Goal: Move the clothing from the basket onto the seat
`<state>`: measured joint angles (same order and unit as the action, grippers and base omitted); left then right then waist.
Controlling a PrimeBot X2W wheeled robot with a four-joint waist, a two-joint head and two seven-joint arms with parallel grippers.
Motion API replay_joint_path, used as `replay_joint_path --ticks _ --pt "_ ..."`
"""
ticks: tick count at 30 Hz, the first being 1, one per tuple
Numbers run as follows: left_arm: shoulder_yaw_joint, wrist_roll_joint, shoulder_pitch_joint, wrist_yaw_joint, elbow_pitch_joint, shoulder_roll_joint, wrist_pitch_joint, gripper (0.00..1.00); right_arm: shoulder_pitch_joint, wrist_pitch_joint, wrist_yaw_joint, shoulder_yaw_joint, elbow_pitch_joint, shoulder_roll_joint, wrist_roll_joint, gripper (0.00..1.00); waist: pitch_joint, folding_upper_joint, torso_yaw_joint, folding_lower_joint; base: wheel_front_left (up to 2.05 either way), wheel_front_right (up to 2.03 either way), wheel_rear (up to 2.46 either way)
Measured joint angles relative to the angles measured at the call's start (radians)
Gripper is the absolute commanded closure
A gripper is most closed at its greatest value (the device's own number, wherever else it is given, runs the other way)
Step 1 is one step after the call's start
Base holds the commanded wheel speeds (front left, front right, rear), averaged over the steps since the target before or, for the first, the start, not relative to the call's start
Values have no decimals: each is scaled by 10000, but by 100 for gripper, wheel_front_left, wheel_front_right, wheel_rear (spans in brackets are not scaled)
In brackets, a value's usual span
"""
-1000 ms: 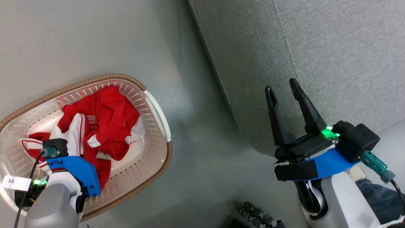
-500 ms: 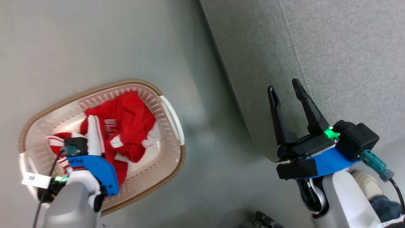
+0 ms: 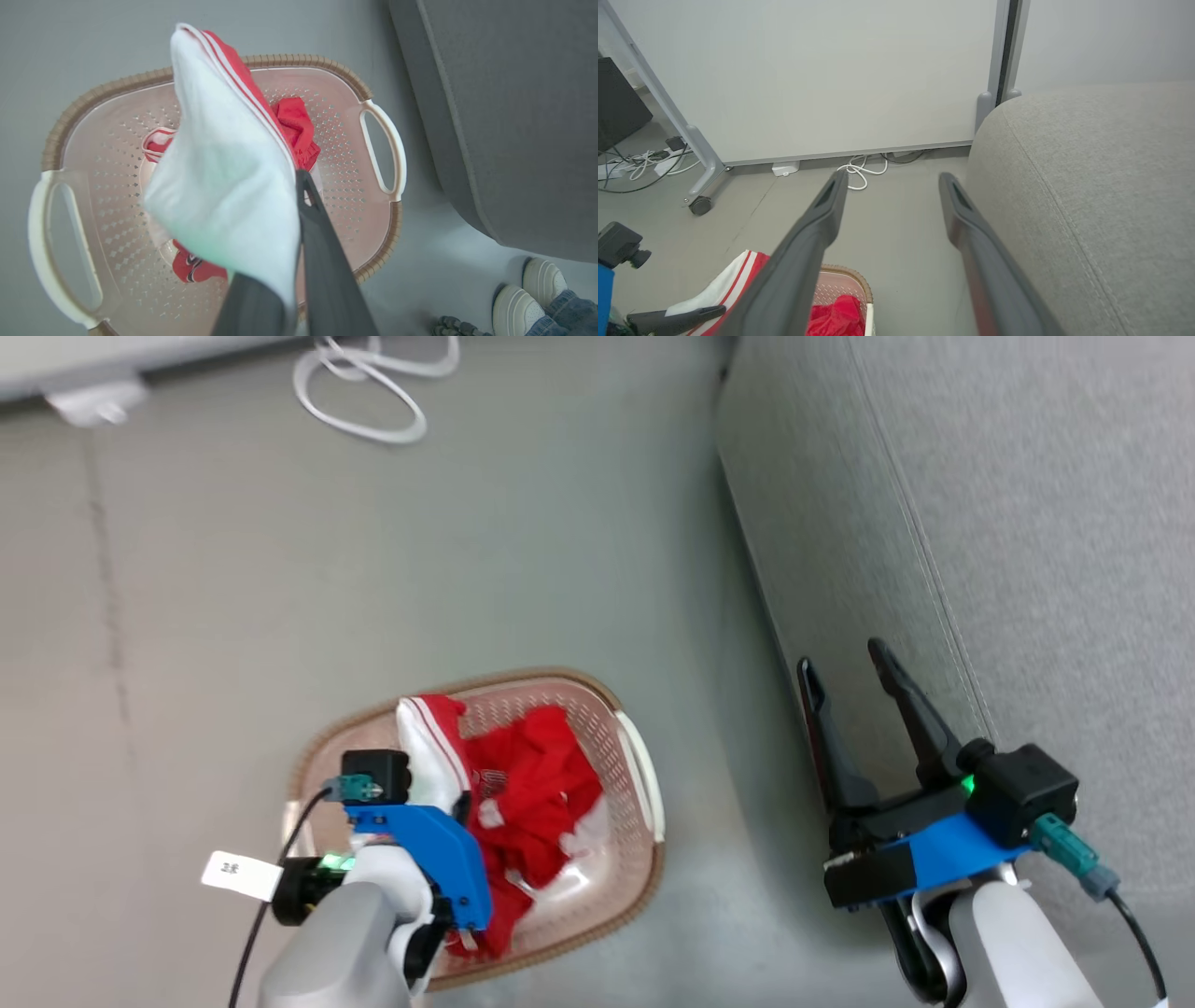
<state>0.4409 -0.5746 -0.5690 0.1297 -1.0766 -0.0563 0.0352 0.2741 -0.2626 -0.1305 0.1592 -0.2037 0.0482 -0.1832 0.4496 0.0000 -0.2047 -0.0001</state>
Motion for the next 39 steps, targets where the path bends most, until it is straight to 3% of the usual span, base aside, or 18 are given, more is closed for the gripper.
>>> replay_joint_path --ticks 10,20,32,39 --pt "1929 -1678 535 0 2569 50 291 100 -852 36 0 -144 -458 2 213 0 -2288 0 1215 -3 0 0 0" --pt "3028 -2508 -228 0 4366 56 186 100 -1436 364 0 31 -374 2 144 0 -3869 1 2029 -3 0 0 0" --pt "4190 -3133 -2340 -15 4890 58 -242 100 -1520 591 0 464 -303 2 52 0 -4204 0 1896 0 0 0 0" --pt "4959 -3747 -3150 -238 4993 56 -640 100 -1545 667 0 639 -351 2 25 0 -4360 0 1716 0 0 0 0"
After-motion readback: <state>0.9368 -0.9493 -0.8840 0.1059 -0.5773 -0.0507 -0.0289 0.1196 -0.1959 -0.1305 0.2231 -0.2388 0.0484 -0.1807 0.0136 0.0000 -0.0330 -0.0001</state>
